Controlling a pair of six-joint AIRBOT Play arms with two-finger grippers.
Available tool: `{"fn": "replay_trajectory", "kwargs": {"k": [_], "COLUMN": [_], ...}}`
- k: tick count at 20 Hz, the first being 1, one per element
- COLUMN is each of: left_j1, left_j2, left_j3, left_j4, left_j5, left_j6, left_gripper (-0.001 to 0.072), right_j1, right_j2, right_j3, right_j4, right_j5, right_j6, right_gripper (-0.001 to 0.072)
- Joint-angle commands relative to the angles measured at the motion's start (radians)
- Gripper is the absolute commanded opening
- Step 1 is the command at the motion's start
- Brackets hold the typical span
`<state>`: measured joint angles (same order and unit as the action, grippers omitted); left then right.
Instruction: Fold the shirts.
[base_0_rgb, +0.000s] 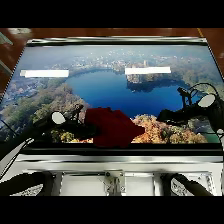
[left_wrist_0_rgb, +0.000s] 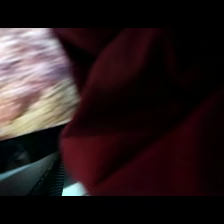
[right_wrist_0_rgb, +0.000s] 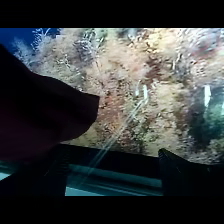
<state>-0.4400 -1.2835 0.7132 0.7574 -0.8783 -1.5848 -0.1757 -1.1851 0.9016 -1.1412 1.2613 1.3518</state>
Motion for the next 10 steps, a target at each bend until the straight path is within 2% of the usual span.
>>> {"fn": "replay_trajectory", "kwargs": {"k": [1,2,4,7,10], "left_j1": [-0.048,-0.047,-0.041,-0.034,-0.032], "left_j2": [-0.023,-0.029,-0.031,-0.029,-0.021], "left_j3": [-0.018,-0.018,-0.018,-0.016,-0.015], "left_j4": [-0.07,-0.07,-0.069,-0.069,-0.069], "left_j5": [0.119,0.119,0.119,0.117,0.087], "left_j6": [-0.009,-0.009,-0.006,-0.005,-0.004], "left_gripper": [0.0477,0.0377,0.0054,0.0036,0.0037], "right_j1": [-0.014,-0.014,-0.014,-0.013,-0.014], "right_j2": [-0.062,-0.074,-0.1,-0.132,-0.135], "right_j3": [0.0,0.0,0.0,-0.056,-0.196], "right_j4": [0.055,0.055,0.057,0.135,0.253], "right_j5": [0.014,0.013,0.015,-0.017,-0.167], "right_j6": [-0.037,-0.037,-0.037,-0.035,-0.037], "right_gripper": [0.0677,0.0677,0.0677,0.0676,0.0677]}}
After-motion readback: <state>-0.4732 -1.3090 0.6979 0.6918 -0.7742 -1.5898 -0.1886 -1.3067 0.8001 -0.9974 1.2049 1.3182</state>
